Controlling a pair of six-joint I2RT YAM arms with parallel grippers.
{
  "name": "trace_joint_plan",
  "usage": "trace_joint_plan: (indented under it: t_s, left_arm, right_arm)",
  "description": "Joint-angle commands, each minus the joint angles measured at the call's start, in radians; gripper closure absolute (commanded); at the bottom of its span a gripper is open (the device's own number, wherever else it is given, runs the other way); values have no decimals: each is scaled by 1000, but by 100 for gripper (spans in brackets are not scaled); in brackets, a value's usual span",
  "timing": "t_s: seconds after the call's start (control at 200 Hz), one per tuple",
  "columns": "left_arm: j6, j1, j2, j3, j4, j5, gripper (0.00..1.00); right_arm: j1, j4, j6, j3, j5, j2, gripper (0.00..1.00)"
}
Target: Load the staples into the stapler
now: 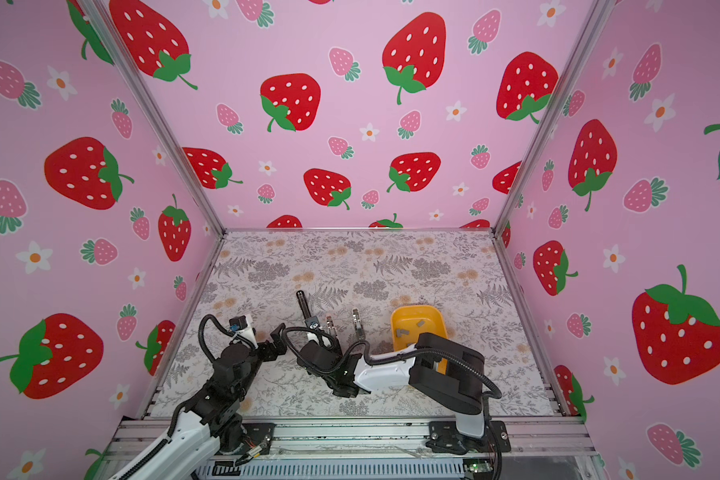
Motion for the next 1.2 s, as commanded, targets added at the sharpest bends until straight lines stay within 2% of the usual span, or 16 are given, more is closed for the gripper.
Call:
trace_joint_plan:
  t_s: [0.0, 1.191]
  left_arm:
    - [-1, 4, -11, 3, 1, -3, 1]
    - [0, 4, -19, 0, 2, 4, 1]
  right_arm:
    - [8, -25, 22, 19, 35, 15, 97]
    - [7, -49, 50, 18, 43, 58, 97]
